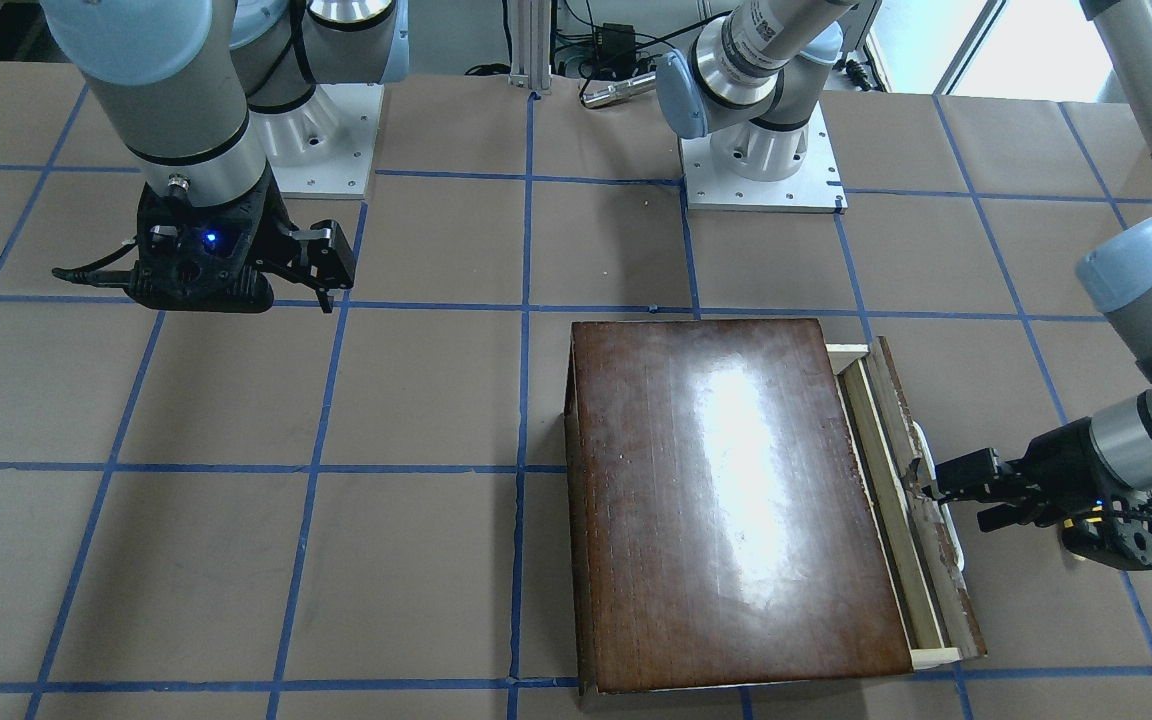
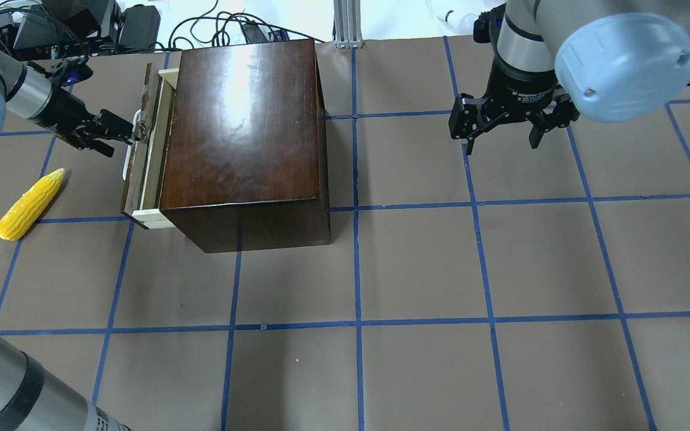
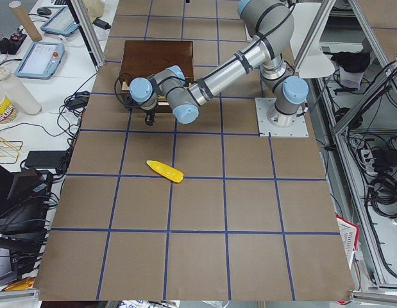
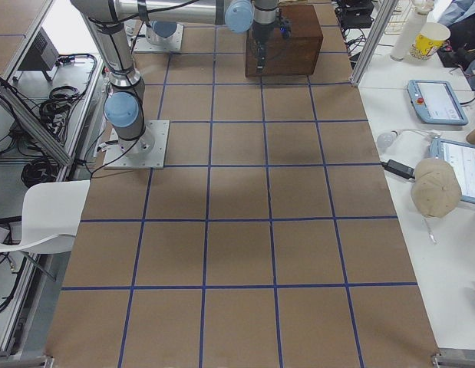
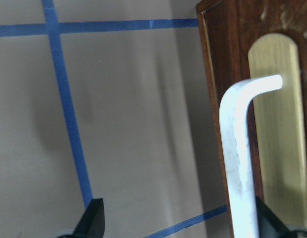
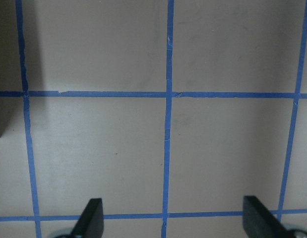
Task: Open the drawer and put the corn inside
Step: 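Grip the white handle with the left gripper and pull the drawer open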
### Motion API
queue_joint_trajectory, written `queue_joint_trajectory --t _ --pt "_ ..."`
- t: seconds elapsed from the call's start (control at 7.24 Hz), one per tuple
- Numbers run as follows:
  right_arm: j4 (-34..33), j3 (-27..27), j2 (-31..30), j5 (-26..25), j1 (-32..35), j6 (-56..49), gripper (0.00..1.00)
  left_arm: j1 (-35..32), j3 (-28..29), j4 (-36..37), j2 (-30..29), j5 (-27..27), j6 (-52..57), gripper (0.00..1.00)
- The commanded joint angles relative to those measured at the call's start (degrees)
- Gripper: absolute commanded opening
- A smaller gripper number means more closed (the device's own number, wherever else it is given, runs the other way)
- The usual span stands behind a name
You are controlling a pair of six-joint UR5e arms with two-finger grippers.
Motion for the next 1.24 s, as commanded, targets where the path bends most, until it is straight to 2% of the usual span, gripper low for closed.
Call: queue_joint_trajectory --t 0.0,1.11 --pt "0.0 0.0 0.0 0.0 0.0 0.0 1.0 0.2 2.3 -1.3 -0.2 1.8 1.8 1.0" --pt "0.0 0.0 0.0 0.0 0.0 0.0 1.0 2.8 3.7 -1.8 -0.1 4.6 8.5 1.0"
